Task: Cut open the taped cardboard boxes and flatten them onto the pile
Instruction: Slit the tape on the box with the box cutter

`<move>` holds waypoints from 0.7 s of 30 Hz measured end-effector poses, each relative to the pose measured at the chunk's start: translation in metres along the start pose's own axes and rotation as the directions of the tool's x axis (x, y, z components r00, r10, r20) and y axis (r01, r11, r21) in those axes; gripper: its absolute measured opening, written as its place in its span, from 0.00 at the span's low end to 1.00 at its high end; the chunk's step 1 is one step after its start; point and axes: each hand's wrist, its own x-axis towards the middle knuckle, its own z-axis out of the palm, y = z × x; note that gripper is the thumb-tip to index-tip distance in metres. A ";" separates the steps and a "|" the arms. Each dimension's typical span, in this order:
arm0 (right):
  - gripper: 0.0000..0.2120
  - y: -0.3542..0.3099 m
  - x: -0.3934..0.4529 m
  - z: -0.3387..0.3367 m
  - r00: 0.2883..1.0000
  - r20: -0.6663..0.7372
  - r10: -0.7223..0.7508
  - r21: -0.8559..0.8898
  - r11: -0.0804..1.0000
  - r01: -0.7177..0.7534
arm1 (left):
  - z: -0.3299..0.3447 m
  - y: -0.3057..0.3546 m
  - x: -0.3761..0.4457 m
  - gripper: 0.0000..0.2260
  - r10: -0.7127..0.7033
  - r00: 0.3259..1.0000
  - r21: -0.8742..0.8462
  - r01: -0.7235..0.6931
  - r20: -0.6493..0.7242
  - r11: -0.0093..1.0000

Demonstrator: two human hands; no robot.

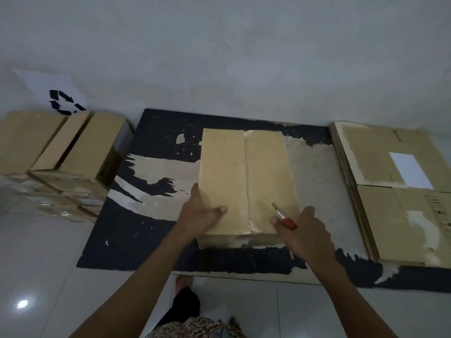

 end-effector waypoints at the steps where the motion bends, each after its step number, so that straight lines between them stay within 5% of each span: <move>1: 0.30 0.003 -0.007 0.000 0.999 0.028 -0.035 0.001 0.999 0.035 | -0.002 0.002 0.004 0.36 0.036 0.999 0.051 -0.034 -0.035 0.998; 4: 0.23 0.010 -0.023 -0.003 0.993 0.067 -0.097 0.044 0.995 0.094 | -0.015 0.003 0.008 0.39 0.218 0.976 0.201 -0.210 -0.019 0.957; 8: 0.27 0.011 -0.040 -0.014 0.986 0.001 -0.164 0.014 0.986 0.164 | -0.023 -0.006 0.007 0.57 0.304 0.898 0.525 -0.433 0.317 0.733; 10: 0.23 0.006 -0.051 -0.015 0.959 0.014 -0.282 0.017 0.959 0.282 | -0.026 -0.012 0.011 0.54 0.297 0.865 0.604 -0.496 0.404 0.624; 14: 0.12 -0.008 -0.069 0.003 0.856 0.108 -0.505 -0.108 0.850 0.515 | -0.029 -0.016 0.011 0.34 0.369 0.856 0.562 -0.516 0.361 0.647; 21: 0.20 -0.018 -0.074 0.039 0.825 -0.002 -0.566 -0.161 0.814 0.558 | -0.031 -0.008 0.001 0.43 0.348 0.831 0.674 -0.555 0.433 0.488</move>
